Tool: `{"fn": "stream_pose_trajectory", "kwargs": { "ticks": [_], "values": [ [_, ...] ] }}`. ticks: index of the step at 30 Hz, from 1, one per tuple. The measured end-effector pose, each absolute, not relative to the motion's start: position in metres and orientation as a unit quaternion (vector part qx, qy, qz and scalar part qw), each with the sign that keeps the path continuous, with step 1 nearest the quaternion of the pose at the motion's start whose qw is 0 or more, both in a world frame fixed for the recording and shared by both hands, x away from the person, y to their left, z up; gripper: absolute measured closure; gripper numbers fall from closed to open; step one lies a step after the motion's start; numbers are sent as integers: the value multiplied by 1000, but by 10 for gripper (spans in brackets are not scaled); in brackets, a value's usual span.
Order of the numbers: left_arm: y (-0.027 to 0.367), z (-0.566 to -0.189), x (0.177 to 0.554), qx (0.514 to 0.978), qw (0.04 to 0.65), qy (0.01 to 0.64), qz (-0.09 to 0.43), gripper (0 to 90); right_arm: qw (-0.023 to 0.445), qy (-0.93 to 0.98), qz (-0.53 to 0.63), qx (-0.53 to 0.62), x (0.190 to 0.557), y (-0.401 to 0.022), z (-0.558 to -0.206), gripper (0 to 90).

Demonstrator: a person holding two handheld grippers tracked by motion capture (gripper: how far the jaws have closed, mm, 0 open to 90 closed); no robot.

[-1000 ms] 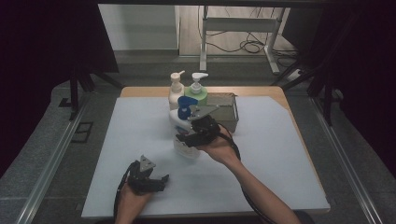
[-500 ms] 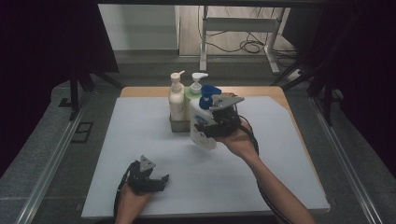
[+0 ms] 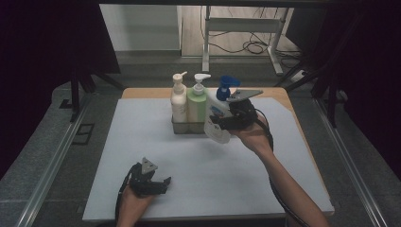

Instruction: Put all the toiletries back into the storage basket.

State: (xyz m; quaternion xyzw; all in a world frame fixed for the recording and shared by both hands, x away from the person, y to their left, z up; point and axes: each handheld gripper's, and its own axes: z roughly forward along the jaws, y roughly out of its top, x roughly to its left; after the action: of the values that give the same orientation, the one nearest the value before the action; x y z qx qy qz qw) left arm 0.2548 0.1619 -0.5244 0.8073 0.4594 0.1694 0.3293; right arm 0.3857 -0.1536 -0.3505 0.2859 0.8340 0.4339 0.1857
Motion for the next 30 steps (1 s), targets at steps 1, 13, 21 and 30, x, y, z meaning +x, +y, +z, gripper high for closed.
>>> {"fn": "stream_pose_trajectory", "kwargs": {
  "ticks": [1,13,21,30],
  "values": [
    [162,-524,255,807,329,460,169,118,188,832,433,292,388,-156,-350,384],
    [162,-524,255,807,330,459,169,118,216,813,431,326,405,-177,-339,384],
    [162,-524,255,807,330,459,169,118,228,801,430,347,420,-178,-337,383],
    [162,-524,255,808,328,459,169,118,238,789,430,368,436,-176,-343,384]
  ]
}}
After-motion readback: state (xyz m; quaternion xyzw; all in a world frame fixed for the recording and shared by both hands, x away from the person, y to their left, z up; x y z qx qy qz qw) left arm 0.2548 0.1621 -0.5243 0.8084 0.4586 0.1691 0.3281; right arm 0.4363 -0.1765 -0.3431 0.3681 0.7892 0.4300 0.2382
